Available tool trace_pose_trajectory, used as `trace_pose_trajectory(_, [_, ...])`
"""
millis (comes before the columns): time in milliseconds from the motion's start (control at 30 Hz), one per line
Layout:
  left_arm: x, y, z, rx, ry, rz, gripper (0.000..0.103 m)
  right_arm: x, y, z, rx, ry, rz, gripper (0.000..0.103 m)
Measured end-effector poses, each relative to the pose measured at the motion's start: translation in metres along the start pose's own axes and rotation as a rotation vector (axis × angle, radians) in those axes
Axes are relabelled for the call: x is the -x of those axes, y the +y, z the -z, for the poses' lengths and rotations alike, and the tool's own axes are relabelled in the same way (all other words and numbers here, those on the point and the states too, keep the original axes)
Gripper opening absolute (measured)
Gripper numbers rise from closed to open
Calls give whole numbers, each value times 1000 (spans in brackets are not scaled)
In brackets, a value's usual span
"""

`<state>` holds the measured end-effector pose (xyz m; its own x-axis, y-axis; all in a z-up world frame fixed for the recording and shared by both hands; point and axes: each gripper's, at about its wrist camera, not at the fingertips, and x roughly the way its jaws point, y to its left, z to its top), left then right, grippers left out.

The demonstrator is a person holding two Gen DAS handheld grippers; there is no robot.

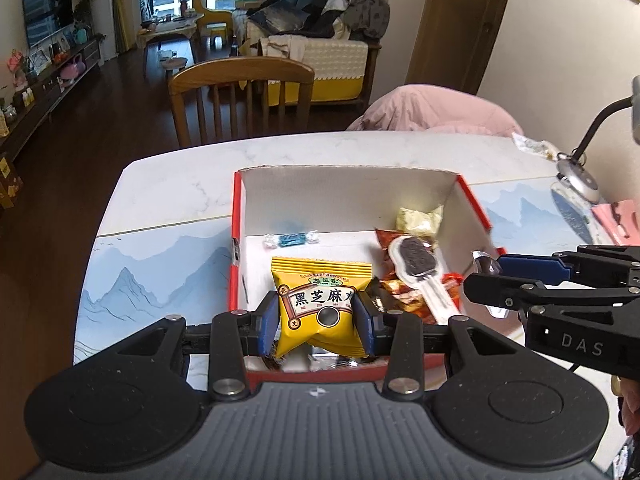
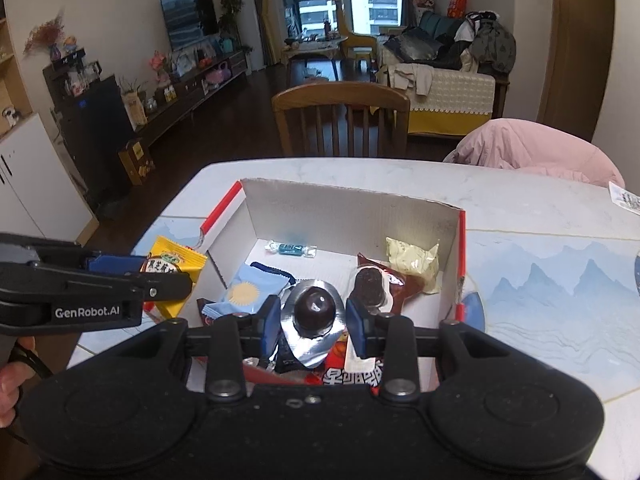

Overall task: Organize snacks
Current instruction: 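Carry the yellow packet and foil chocolate into the red box and open both tools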

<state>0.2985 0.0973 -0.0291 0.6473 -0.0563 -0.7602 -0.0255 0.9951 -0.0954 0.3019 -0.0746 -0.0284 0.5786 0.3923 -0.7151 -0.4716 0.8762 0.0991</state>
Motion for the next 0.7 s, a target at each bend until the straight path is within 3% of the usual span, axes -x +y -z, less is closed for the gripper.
trace_pose_trajectory(700, [-89, -1, -30, -74, 153, -71, 39, -85, 2, -12, 134, 171, -15, 35])
